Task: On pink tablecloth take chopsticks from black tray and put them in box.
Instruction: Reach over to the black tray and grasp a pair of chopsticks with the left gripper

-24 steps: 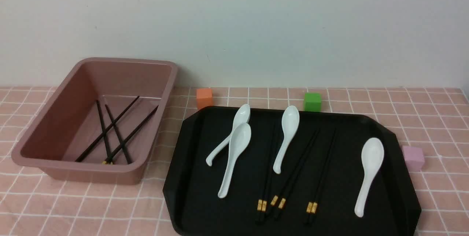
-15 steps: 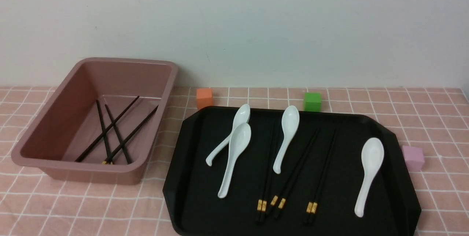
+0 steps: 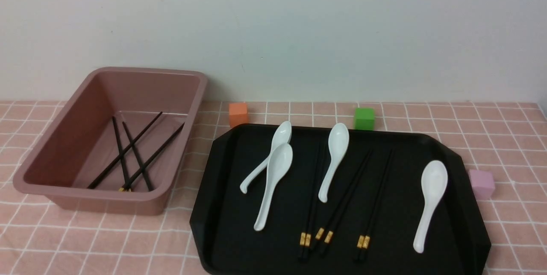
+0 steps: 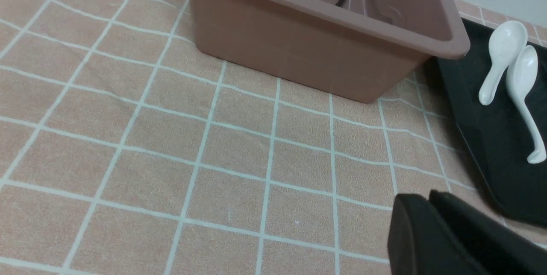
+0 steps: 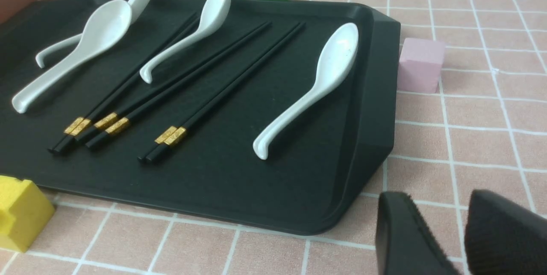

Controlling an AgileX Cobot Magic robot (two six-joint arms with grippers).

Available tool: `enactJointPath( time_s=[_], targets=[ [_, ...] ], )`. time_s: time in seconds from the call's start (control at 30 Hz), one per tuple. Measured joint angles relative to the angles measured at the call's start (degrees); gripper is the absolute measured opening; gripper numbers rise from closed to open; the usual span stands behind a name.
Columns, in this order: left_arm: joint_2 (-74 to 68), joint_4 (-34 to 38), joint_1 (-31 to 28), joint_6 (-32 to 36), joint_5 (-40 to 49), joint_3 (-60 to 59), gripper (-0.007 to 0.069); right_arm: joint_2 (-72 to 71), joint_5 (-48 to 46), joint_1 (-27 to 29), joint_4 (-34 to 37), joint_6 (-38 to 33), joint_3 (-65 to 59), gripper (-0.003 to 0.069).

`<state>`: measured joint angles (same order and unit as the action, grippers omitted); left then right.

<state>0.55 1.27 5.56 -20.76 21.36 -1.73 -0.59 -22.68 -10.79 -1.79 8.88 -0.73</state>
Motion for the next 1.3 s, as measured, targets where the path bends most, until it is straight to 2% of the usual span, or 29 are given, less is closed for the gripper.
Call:
enactJointPath(
  time_s=[0.13,0.3,0.43,0.53,0.63,0.73,0.77,0.83,0.93,1.07,1.13,1.27,1.3],
  targets=[
    [0.0,5.7,0.0,-4.3,-5.6,0.0,0.0051,0.0,0.0,0.0,0.0,0.0,0.0,0.0240],
    [0.0,21.7,0.0,-15.1,-11.5,0.0,0.0059,0.0,0.0,0.0,0.0,0.0,0.0,0.0240],
    [0.0,24.3,0.0,-16.3,-13.5,0.0,0.0064,0.0,0.0,0.0,0.0,0.0,0.0,0.0240],
    [0.0,24.7,0.0,-16.0,-10.0,4.0,0.0064,0.0,0.0,0.0,0.0,0.0,0.0,0.0240],
    [-2.3,24.6,0.0,-13.4,-5.8,9.5,0.0064,0.0,0.0,0.0,0.0,0.0,0.0,0.0240],
    [-14.5,23.6,0.0,-4.5,7.2,22.3,0.0065,0.0,0.0,0.0,0.0,0.0,0.0,0.0240],
    [-15.4,23.5,0.0,-3.3,8.0,23.0,0.0065,0.0,0.0,0.0,0.0,0.0,0.0,0.0240],
    [-25.6,22.9,0.0,2.7,17.3,30.6,0.0065,0.0,0.0,0.0,0.0,0.0,0.0,0.0240],
    [-38.2,22.2,0.0,9.8,25.9,37.9,0.0061,0.0,0.0,0.0,0.0,0.0,0.0,0.0240],
    [-52.5,20.7,0.6,15.2,28.1,43.3,-0.0013,0.0,0.0,0.0,0.0,0.0,0.0,0.0240],
    [-58.7,20.3,2.4,15.6,26.7,44.9,-0.0013,0.0,0.0,0.0,0.0,0.0,0.0,0.0240],
    [-68.2,19.2,10.7,15.6,23.7,48.3,-0.0013,0.0,0.0,0.0,0.0,0.0,0.0,0.0240],
    [-71.1,18.7,14.2,14.9,22.6,49.9,-0.0013,0.0,0.0,0.0,0.0,0.0,0.0,0.0240]
  ],
)
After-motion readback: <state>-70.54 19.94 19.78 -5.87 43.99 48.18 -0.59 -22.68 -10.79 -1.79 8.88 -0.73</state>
